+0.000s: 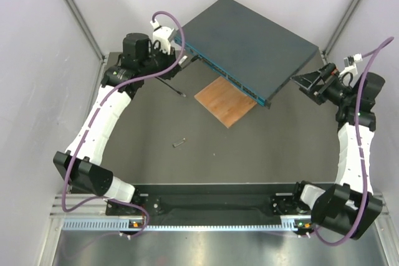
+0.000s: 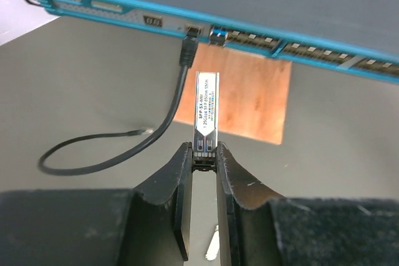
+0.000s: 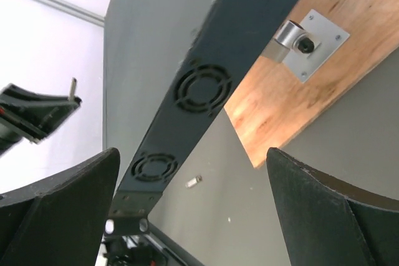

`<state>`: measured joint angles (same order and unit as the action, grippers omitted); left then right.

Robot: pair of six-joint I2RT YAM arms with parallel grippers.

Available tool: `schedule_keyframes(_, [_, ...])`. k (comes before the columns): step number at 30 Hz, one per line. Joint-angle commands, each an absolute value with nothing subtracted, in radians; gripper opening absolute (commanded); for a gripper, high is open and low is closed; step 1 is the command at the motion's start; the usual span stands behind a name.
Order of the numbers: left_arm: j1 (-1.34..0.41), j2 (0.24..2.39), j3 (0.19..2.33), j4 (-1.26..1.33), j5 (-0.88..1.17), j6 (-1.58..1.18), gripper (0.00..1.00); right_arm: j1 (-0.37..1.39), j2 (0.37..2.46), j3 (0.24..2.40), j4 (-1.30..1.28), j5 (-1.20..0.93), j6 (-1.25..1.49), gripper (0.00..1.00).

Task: Insert the plug into the switch port

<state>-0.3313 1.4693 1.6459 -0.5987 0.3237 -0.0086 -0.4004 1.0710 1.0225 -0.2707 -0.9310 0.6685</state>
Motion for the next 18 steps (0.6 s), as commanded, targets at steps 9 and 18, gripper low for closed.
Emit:
schedule_keyframes(9, [-0.341, 1.523, 1.707, -0.657, 0.270, 0.205, 0.00, -0.249, 1.183, 0.968, 0.147, -0.899, 0.868, 1.00])
schedule_keyframes(18, [-0.428, 1.580, 1.715, -0.612, 0.250, 0.192, 0.00, -0.215, 1.235, 0.959, 0.232, -0.864, 0.943, 0.70])
